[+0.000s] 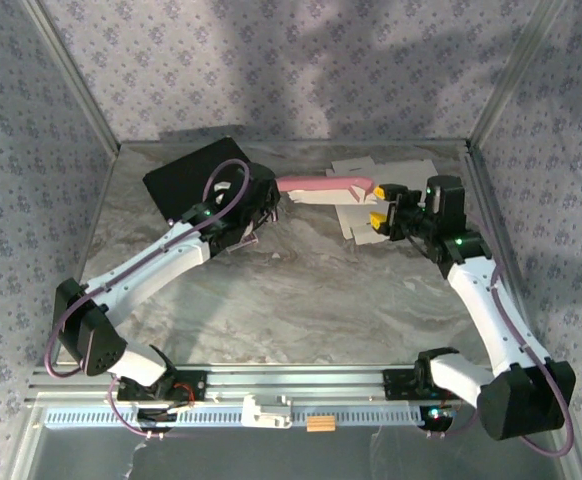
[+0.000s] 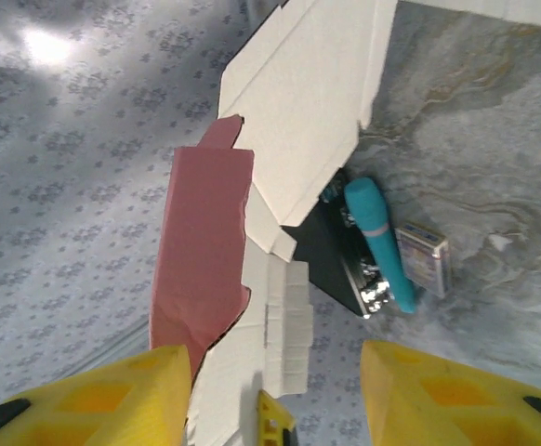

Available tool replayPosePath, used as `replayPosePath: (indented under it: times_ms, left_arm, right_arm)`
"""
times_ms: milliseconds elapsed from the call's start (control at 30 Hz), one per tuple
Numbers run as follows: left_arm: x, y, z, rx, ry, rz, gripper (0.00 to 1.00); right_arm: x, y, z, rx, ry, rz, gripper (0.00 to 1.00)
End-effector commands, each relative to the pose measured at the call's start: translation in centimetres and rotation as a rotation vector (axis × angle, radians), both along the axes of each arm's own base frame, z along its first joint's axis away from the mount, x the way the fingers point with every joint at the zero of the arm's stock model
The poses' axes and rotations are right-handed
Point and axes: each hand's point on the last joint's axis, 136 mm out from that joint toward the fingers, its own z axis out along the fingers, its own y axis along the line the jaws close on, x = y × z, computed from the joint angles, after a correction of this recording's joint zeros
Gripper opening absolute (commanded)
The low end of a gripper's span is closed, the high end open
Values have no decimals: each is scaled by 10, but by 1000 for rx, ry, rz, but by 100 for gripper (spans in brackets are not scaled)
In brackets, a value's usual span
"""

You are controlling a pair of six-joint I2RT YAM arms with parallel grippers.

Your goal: Fold the paper box

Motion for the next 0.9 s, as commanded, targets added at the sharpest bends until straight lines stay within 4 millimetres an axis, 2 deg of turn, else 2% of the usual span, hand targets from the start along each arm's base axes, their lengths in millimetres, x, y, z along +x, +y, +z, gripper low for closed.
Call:
replayPosePath:
  times_ms: [0,200,367,567,733,867]
  left_arm:
    - [1,2,17,-157,23,80,0]
    - [2,-1,16,-165,24,76,0]
    - [3,-2,17,-171,23,76,0]
    - [2,-3,15,-174,29,72,0]
    - [2,0,15,-174,28,80,0]
    - [2,1,15,-175,27,83,0]
  right_arm:
    - [14,-1,24,58,-74,-83,52]
    - [22,6,29,108,-68,-119,44]
    - [21,5,30,120,-45,-149,33]
    - [21,-1,32,116,-39,-181,26]
    - [20,-3,34,106,-24,-185,25]
    - [15,-4,34,100,-16,-187,32]
